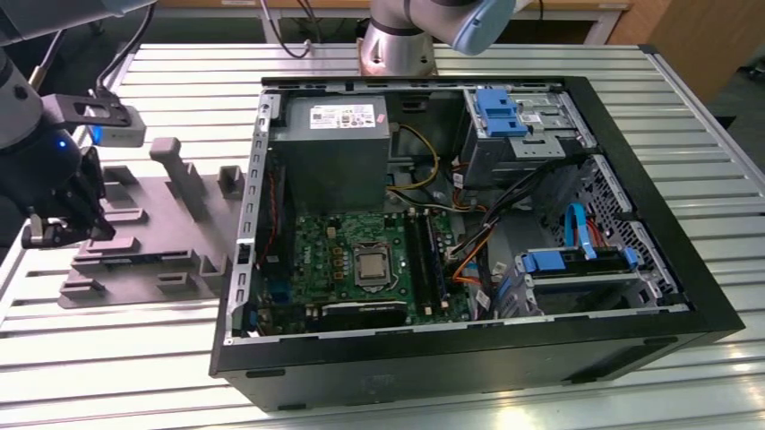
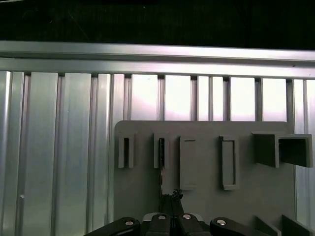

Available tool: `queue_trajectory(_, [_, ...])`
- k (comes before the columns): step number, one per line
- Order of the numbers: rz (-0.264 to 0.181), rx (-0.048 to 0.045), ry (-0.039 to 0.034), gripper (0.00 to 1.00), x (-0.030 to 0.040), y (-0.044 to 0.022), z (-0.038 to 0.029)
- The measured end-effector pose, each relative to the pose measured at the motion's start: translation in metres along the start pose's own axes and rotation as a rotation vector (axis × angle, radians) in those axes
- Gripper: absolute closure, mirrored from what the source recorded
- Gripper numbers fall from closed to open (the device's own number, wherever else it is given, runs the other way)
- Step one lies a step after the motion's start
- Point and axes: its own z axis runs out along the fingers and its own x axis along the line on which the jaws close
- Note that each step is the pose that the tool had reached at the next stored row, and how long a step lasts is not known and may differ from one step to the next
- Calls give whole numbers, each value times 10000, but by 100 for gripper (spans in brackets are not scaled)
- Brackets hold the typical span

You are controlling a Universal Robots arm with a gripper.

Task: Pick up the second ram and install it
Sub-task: 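Pick up the second ram and move it above second insertion slot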

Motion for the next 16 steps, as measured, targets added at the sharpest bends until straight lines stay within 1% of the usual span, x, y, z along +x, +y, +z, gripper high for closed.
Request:
queue_trajectory(10, [-78, -3, 0, 89, 33, -4, 88])
queue_trajectory(16, [-119, -2, -23, 89, 50, -6, 128])
